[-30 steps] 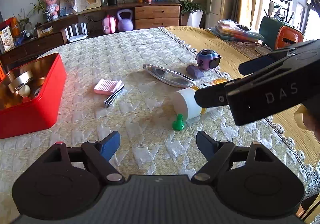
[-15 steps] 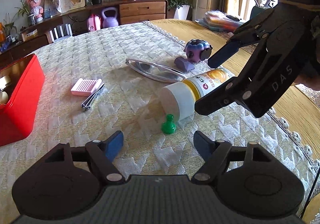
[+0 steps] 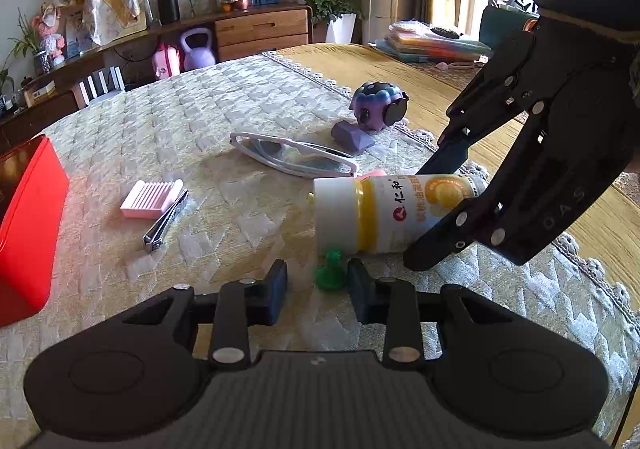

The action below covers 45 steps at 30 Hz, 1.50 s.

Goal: Organize rigid objects
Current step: 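Grasp the green pushpin with the left tool while the right tool grasps the white pill bottle, then carry the pushpin and pill bottle over the red tin with both tools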

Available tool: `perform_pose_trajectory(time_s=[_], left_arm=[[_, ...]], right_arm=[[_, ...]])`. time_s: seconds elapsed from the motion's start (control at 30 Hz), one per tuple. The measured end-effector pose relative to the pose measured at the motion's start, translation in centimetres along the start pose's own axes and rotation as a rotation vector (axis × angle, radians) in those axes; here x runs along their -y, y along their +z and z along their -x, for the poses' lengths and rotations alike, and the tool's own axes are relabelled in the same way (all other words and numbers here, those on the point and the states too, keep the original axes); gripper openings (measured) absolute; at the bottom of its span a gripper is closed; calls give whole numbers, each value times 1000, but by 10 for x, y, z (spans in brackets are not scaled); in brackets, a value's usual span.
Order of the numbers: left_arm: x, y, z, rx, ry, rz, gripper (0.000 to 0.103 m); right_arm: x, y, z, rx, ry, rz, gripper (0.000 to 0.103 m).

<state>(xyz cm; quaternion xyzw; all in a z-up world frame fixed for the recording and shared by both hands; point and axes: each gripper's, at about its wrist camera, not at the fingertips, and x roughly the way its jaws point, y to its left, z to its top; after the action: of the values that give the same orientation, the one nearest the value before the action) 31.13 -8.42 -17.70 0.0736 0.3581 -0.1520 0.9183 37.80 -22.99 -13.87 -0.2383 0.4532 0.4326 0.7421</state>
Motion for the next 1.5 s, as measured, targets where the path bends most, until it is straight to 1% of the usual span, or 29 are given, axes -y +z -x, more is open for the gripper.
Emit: perform_pose_trajectory(time_s=[0.07,0.13,0.17,0.27,0.37,0.57,0.87,1.0,1.07,1.17,1.27,1.4,1.5], left_arm=[[1,0,-1,1,-5,-13,25],[3,1,0,0,4,-29,16],[5,1,0,-2,6,-35,15],[7,0,1,-4,16,-48,15],[5,1,3,-9,24,-40,15],[-8,-6,14,-34,43,14,15],[-30,-18,46,-52,75,86,15],[-38,-23,59,-67,98,97,15],[-44,-27,68,-70,99,116,15],[-55,-31,83,-67,110,137,15],[-66,-33,101,-55,124,152,15],[-85,-33,125,-43,147,196,15],[-101,-29,142,-22,173,207,15]], right_arm=[[-3,-2,-1,9,-9,-6,50],[-6,-4,0,31,-20,-22,48],[-7,-5,0,40,-22,-32,47],[-13,-9,1,68,-53,-73,46],[-26,-14,1,106,-119,-137,46],[-52,-20,1,164,-234,-269,45],[-80,-12,8,206,-314,-383,44],[-99,-6,13,216,-331,-399,44],[-110,-4,16,235,-330,-408,44],[-124,1,22,257,-308,-421,44],[-141,10,29,281,-301,-398,44],[-164,30,40,317,-283,-357,44],[-177,47,47,341,-278,-328,44]])
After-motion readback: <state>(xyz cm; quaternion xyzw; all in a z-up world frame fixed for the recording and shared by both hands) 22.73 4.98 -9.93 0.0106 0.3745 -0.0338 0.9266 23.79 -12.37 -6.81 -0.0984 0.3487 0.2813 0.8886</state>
